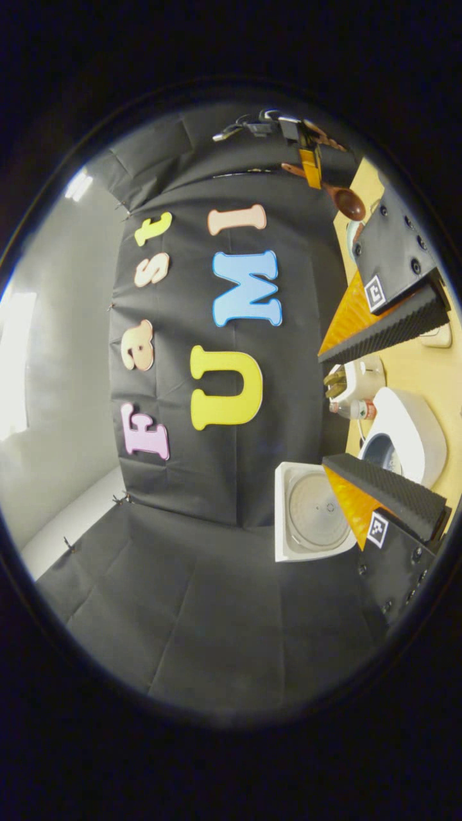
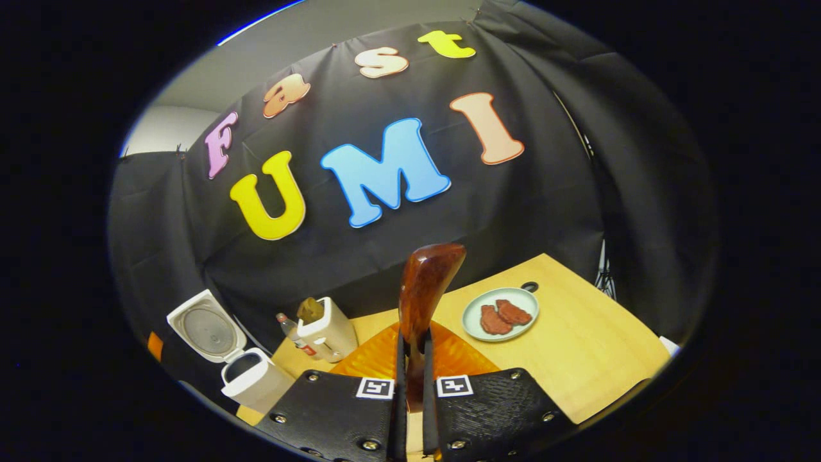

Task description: Close the left gripper, press the button to open the rice cooker; take a wooden spoon from the chopstick holder with the right hand, scoop a spoonful of rice and pour it into the rice cooker, then put the wooden spoon back into the chopstick holder.

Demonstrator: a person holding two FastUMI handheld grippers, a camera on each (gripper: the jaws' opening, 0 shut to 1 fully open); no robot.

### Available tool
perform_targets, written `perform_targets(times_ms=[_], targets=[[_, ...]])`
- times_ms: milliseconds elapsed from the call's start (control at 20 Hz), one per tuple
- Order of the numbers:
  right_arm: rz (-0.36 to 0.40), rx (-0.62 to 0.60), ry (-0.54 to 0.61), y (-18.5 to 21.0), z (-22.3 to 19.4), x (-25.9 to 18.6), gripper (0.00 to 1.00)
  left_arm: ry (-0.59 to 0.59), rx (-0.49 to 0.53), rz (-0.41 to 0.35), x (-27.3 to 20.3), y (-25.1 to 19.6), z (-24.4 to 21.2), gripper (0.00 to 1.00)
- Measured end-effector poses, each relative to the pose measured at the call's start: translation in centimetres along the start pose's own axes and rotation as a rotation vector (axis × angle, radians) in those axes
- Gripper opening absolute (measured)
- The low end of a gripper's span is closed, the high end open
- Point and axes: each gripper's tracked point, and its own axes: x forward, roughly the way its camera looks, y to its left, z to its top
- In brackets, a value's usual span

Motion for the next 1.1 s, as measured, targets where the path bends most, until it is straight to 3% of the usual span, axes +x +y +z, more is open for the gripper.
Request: perform_targets(times_ms=[600, 950, 1100], targets=[[-0.162, -0.033, 0.117, -7.6, -6.5, 2.3, 0.1, -0.019, 0.087, 0.04, -0.8, 0.4, 1.6, 0.97], [-0.142, 0.094, 0.186, -8.2, -8.8, 2.2, 0.12, -0.022, 0.1, 0.021, -0.4, -0.7, 1.5, 0.96], [-0.128, 0.078, 0.164, -8.5, -8.4, 1.3, 0.24, -0.027, 0.104, 0.023, -0.1, -0.7, 1.5, 0.99]])
